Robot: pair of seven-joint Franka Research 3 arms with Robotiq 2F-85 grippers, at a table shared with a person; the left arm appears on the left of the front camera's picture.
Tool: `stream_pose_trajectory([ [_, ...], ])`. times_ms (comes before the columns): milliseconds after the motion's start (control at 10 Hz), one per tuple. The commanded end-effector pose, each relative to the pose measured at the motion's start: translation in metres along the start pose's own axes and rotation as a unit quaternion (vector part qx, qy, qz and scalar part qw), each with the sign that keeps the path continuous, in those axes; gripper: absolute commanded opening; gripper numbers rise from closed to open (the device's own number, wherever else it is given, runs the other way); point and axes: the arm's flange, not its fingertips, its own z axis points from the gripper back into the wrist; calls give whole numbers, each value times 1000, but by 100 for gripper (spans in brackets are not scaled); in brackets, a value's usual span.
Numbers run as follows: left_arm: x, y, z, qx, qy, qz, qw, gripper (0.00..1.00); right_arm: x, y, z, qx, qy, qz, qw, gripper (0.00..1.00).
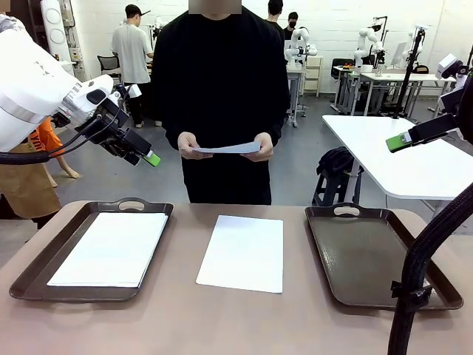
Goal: Sort the A4 documents.
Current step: Receive the A4 Paper.
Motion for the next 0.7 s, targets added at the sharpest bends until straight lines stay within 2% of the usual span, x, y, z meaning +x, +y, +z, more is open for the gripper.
stream_pose_trajectory([
  [0,0,1,1,4,-3,0,1000,100,0,1,0,3,-3,1,1000,100],
  [600,0,1,1,4,-3,0,1000,100,0,1,0,3,-3,1,1000,100],
])
